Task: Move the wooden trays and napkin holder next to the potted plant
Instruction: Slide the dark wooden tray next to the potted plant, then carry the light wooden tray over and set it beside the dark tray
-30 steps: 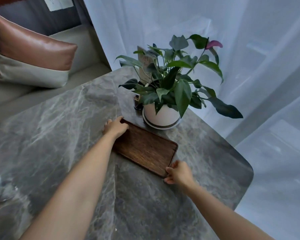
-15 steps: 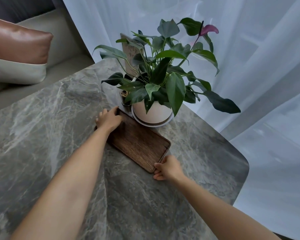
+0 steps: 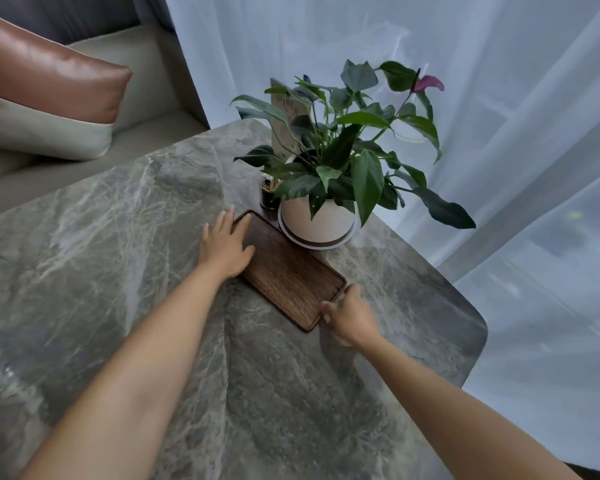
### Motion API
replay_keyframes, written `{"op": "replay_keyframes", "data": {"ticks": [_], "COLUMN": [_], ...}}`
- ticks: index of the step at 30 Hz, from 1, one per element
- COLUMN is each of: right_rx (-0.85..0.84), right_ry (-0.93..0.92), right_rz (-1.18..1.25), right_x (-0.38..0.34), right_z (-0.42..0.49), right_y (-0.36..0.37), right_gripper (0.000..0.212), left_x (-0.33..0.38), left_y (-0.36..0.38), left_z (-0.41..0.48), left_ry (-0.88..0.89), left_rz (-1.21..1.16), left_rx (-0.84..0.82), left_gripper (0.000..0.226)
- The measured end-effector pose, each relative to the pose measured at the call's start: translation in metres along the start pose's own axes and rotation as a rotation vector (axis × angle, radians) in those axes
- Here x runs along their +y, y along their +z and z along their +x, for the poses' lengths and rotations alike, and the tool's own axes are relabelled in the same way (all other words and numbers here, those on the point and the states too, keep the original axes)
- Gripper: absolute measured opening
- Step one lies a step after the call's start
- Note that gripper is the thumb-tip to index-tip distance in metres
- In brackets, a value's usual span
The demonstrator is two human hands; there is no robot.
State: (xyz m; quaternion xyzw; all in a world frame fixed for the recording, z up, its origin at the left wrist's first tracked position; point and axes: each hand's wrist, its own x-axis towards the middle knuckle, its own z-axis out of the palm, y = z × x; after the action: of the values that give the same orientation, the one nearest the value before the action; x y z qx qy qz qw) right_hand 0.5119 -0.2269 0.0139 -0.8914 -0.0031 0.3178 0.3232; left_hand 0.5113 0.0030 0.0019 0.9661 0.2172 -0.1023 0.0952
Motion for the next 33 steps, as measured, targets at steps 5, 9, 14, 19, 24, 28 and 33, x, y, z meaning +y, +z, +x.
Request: {"op": "replay_keyframes", "data": {"ticks": [5,9,14,19,24,28,33], "right_rx": [0.071,0.114,0.137,0.102,0.018,-0.082,-0.194], "right_ry": [-0.185,-0.345,-0.54,-0.762,-0.944,-1.076,-1.211], "right_rz": [-0.208,-0.327,-0.469,-0.628,-0.737,-0.801,-0.921], "right_x": [-0.029,-0.063,-0.115,-0.162,-0.195,-0.204,-0.202], "right_z": [-0.025,-0.048,-0.085,-0.133,-0.193,-0.24,-0.291], "right_y": [-0.002,0.021,0.061,0.116,0.183,0.242,0.308], "right_gripper": [0.071,0.081,0.079,0.078,0.076,0.076,0.076], "left_x": [-0.022,-0.053,-0.111,-0.179,-0.245,-0.289,-0.324], "left_y": [-0.014,-0.03,-0.052,-0.068,-0.066,-0.051,-0.015], "left_z": [-0.045,-0.091,-0.16,-0.235,-0.32,-0.393,-0.479], "left_ry": [0.005,-0.058,-0.16,-0.315,-0.518,-0.706,-0.933], "left_rz": [0.064,0.027,0.021,0.041,-0.035,-0.088,-0.168], "left_rx": [0.056,0.15,0.227,0.302,0.347,0.34,0.299], "left_gripper": [0.064,0.065,0.065,0.065,0.064,0.063,0.062]}}
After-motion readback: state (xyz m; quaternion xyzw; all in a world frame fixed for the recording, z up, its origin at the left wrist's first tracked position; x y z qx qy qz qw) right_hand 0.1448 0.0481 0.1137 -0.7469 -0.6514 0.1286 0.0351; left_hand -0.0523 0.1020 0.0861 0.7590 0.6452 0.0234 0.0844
